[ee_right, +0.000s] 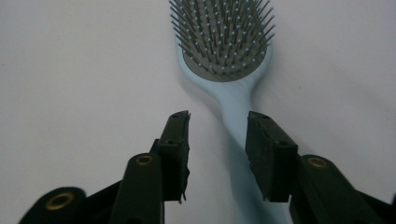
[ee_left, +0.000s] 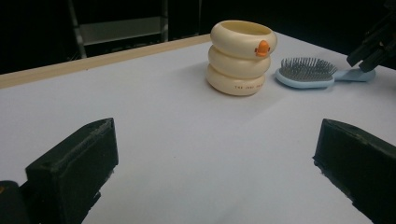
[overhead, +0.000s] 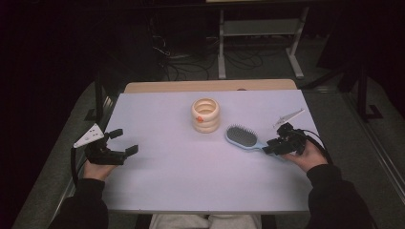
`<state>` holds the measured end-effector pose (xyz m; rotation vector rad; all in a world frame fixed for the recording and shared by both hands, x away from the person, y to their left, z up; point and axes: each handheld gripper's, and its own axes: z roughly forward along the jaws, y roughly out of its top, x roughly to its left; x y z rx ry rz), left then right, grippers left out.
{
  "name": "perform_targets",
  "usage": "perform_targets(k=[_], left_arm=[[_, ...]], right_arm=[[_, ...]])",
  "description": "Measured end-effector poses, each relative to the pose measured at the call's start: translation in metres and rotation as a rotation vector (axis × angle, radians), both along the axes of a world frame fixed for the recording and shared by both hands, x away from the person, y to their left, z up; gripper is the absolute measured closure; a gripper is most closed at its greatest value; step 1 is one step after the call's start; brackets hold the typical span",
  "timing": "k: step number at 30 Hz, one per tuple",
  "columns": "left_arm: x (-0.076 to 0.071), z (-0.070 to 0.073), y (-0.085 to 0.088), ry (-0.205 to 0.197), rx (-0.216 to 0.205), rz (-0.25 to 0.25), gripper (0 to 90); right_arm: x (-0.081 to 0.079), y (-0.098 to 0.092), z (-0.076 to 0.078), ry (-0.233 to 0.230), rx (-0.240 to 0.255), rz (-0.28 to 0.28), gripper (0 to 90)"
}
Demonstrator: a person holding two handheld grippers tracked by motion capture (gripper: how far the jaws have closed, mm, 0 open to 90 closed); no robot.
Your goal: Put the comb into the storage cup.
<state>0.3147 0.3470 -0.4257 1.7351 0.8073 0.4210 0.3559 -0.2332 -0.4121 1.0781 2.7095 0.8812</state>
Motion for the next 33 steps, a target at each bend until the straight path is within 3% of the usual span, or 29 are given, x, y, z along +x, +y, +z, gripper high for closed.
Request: perform_targets(k=[11,23,33], left_arm=[[0.001,0.0,0.0,0.0,0.003,-0.003,0.0],[0.001,-0.001,0.0,0.001,0.006,-0.006,0.0],[0.001,-0.001,-0.001,0.0,0.007,-0.007,0.0]], right_arm=[[0.008,0.003,0.002,-0.006,-0.034,-0.015,37.2],[0.022,0.015,0.0,0.038,-0.096,0.033,17.1],[0.035,0.024,-0.007,0.087,-0.15,0.062,6.4]])
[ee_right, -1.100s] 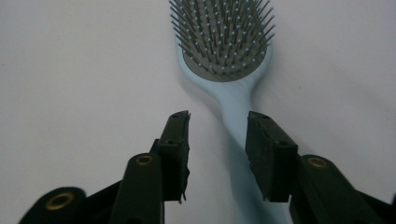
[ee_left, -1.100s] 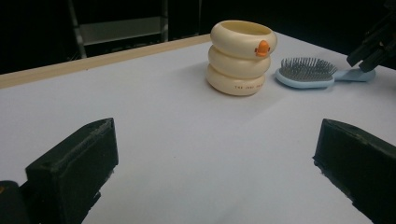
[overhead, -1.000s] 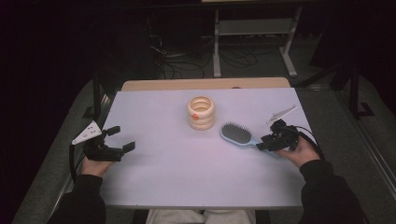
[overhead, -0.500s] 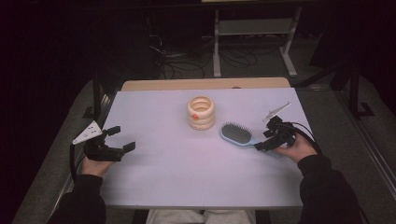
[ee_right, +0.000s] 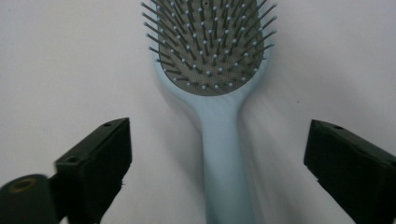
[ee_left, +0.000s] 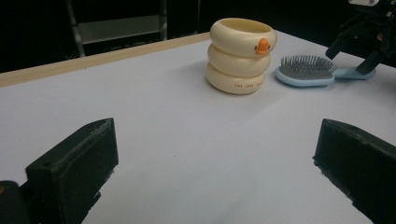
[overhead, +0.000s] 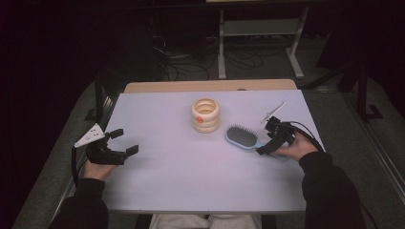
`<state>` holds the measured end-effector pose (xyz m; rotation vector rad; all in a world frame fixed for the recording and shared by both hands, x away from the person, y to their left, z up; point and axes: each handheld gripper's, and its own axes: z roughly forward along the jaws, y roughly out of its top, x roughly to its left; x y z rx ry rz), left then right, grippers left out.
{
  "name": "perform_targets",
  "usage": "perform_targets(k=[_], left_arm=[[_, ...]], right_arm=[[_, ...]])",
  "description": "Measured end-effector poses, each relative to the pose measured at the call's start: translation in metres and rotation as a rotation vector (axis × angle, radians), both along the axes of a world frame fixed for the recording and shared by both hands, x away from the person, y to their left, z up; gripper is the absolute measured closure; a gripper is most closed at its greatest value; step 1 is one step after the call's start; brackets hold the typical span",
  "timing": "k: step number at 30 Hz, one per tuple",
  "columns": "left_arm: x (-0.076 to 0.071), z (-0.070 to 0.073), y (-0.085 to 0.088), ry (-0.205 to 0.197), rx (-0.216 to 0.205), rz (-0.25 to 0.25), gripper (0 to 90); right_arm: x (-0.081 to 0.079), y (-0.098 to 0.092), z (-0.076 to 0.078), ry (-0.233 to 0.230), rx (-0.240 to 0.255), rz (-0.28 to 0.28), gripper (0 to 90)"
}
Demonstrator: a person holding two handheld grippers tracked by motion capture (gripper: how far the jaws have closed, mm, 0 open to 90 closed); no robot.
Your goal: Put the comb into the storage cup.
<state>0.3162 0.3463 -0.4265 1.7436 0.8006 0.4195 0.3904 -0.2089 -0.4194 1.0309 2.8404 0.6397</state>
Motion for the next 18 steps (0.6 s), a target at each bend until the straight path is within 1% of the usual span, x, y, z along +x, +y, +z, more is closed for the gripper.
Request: perform_targets(k=[2,4,5,7,9,12,14,15,18], left_arm=[[0.0,0.0,0.0,0.001,-0.002,0.0,0.0],[0.0,0.0,0.0,0.002,0.0,-0.001,0.0],[0.0,0.0,-0.001,0.002,0.001,-0.001,0.0],[0.0,0.0,-0.001,0.002,0.003,-0.002,0.0],[0.001,0.0,-0.001,0.002,0.004,-0.003,0.0],[0.001,-0.001,-0.001,0.002,0.008,-0.005,0.0],[0.001,0.0,-0.001,0.001,0.009,-0.006,0.0],[0.001,-0.001,-0.001,0.001,0.009,-0.006,0.0],[0.001,-0.001,-0.001,0.003,0.01,-0.006,0.0]], right_arm=[[0.001,0.002,-0.002,0.011,-0.003,0.006,4.9],[0.002,0.004,-0.006,0.008,-0.029,0.008,2.0],[0.003,0.004,-0.007,0.009,-0.034,0.013,1.8],[0.006,0.004,-0.009,0.026,-0.041,0.012,1.6],[0.007,0.005,-0.01,0.026,-0.046,0.014,1.9],[0.008,0.006,-0.012,0.027,-0.058,0.031,7.0],[0.009,0.007,-0.012,0.03,-0.053,0.045,13.9],[0.009,0.007,-0.012,0.031,-0.055,0.051,15.0],[0.009,0.008,-0.012,0.029,-0.049,0.062,25.8]])
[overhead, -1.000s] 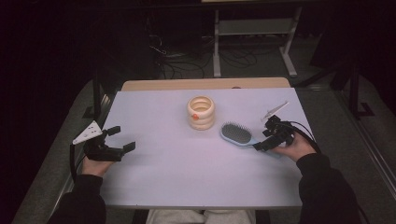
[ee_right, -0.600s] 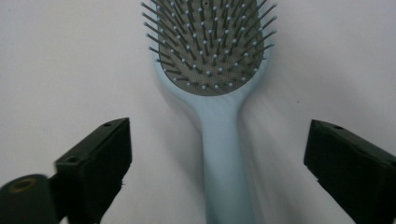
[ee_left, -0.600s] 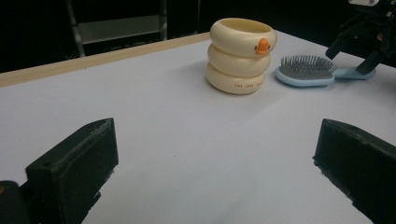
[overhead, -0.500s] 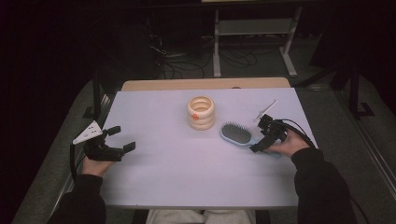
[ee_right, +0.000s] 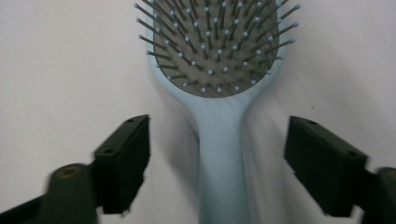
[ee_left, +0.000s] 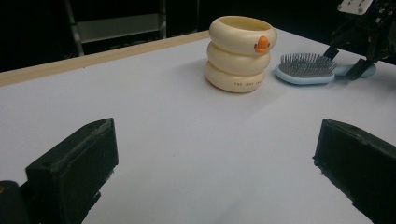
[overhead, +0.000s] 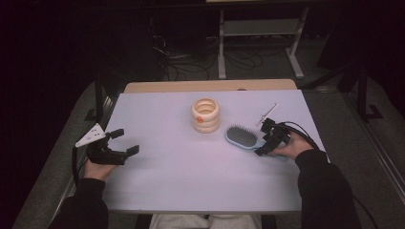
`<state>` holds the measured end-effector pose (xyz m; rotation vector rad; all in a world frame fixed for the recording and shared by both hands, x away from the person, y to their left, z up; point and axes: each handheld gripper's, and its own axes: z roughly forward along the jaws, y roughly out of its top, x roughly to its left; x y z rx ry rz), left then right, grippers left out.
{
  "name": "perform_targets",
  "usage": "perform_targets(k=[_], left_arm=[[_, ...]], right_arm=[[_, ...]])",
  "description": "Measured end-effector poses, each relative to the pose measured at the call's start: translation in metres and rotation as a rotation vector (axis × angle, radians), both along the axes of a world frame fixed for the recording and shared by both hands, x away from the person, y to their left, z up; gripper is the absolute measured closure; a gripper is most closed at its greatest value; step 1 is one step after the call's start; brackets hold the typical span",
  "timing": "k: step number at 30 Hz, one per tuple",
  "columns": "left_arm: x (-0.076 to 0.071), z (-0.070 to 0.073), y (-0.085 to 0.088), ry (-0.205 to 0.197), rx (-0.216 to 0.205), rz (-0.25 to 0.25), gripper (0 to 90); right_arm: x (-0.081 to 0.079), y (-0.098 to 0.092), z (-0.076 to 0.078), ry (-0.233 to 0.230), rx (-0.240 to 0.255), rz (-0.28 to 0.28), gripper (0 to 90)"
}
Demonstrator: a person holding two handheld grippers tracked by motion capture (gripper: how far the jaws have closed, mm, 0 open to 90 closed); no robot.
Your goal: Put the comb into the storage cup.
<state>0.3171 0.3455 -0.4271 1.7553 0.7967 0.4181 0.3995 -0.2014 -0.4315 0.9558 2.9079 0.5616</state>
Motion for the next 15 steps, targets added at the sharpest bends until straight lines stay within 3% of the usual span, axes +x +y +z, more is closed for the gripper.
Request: perform_targets(k=[4,15], left_arm=[[-0.0001,0.0001,-0.0002,-0.001,0.001,0.0,0.0],[0.0001,0.0001,-0.0001,-0.002,0.001,0.0,0.0]], right_arm=[[-0.0004,0.0002,0.001,-0.012,-0.003,0.011,37.4],[-0.0011,0.0034,-0.0015,-0.025,-0.032,0.035,54.4]])
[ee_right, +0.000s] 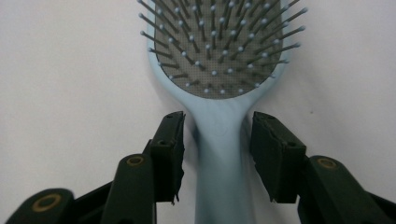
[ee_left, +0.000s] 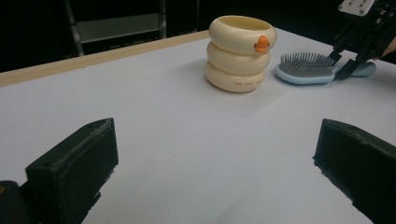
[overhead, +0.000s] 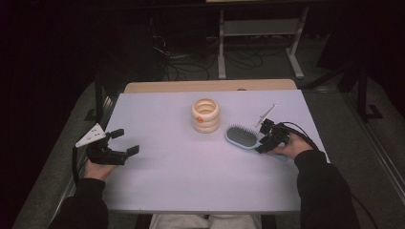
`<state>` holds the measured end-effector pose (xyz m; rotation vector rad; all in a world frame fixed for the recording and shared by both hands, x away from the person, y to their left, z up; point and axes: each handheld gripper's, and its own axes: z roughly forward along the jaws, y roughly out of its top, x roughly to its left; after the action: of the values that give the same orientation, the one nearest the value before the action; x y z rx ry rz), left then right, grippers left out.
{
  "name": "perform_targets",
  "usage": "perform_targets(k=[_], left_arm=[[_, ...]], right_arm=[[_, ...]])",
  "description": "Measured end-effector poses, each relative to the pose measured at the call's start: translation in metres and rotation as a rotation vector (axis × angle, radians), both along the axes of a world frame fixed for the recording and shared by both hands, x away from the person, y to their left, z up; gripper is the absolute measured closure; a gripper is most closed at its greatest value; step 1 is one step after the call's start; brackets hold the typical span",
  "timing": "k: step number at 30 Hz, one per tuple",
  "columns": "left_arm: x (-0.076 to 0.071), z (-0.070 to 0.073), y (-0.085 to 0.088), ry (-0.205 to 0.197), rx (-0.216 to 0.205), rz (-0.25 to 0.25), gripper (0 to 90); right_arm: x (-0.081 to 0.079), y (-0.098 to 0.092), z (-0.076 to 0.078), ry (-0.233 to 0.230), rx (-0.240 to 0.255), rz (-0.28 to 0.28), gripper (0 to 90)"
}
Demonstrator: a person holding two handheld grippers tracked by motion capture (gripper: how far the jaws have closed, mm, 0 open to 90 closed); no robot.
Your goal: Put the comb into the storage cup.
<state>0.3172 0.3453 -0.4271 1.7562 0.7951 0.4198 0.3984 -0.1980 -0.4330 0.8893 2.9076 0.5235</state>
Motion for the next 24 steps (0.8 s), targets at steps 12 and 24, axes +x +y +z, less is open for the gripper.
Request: perform_targets(k=[12,24], left_arm=[[-0.0002,0.0001,0.0,0.0,0.0,0.0,0.0],[-0.0004,0.0003,0.0003,0.0,-0.005,0.0,0.0]], right_arm=[[-0.0031,0.0034,-0.0002,-0.023,-0.037,0.017,68.1],[-0.0042,0.0028,-0.0004,-0.022,-0.02,0.008,68.7]])
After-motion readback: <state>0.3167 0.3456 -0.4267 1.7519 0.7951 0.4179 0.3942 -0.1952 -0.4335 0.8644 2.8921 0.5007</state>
